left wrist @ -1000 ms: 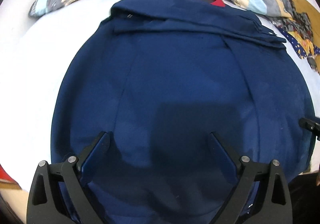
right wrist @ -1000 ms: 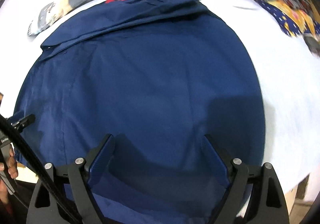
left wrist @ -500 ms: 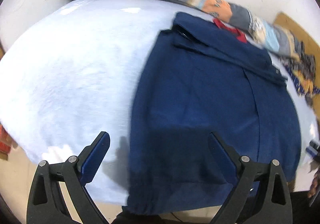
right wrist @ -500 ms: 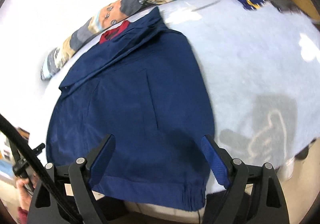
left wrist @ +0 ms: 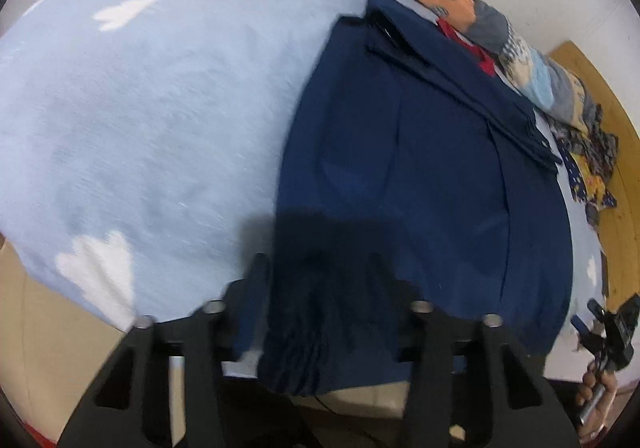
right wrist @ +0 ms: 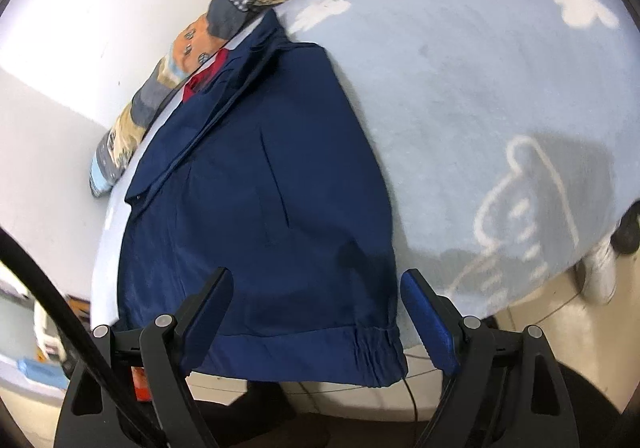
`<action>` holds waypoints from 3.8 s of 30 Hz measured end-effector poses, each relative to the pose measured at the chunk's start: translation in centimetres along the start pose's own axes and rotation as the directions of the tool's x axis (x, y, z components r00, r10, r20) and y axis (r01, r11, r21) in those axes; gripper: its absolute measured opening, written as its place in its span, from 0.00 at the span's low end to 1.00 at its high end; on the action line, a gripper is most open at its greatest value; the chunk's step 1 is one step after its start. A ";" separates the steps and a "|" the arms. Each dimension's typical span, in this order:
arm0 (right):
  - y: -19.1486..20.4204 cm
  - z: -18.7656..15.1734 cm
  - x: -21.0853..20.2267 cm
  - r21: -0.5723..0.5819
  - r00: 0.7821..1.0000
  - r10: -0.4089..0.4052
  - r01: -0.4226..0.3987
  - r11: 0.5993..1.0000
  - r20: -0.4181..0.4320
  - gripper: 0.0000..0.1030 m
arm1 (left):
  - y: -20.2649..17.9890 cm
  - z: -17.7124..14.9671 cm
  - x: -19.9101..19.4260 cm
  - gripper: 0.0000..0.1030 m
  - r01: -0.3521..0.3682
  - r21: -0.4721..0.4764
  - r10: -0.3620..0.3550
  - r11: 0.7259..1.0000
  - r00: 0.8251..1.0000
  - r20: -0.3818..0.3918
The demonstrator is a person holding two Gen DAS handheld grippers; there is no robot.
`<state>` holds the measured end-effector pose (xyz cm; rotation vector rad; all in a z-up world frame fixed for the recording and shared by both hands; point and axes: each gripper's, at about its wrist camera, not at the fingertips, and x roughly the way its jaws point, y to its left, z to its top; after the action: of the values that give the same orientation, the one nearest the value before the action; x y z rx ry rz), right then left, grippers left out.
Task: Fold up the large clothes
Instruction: 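Place both tools at the jacket hem to grip it, then close both tools on the hem corners of the navy jacket, then lift the held hem with both tools and carry it toward the red collar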
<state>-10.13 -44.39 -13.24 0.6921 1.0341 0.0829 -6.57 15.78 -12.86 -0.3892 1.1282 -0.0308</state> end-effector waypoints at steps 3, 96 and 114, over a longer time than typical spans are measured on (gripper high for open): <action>-0.8 0.1 -0.1 0.038 1.000 0.002 -0.002 0.999 0.001 0.87 | 0.0 -0.2 0.7 0.38 -0.020 -0.012 0.020 1.000 0.999 -0.025; 4.0 -3.2 1.3 -0.279 0.998 -0.063 0.053 0.959 -0.027 0.14 | -6.6 -2.4 -0.4 0.23 -0.218 0.229 0.182 0.949 0.969 0.169; 9.3 2.3 -4.4 -0.311 0.969 0.212 -0.165 0.936 0.124 0.13 | -9.8 3.3 -7.0 0.23 -0.165 0.186 0.085 0.969 0.923 0.376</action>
<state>-8.21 -39.87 -3.95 0.5108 0.7808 0.3410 -5.04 9.11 -2.37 -0.1195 0.7673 0.0321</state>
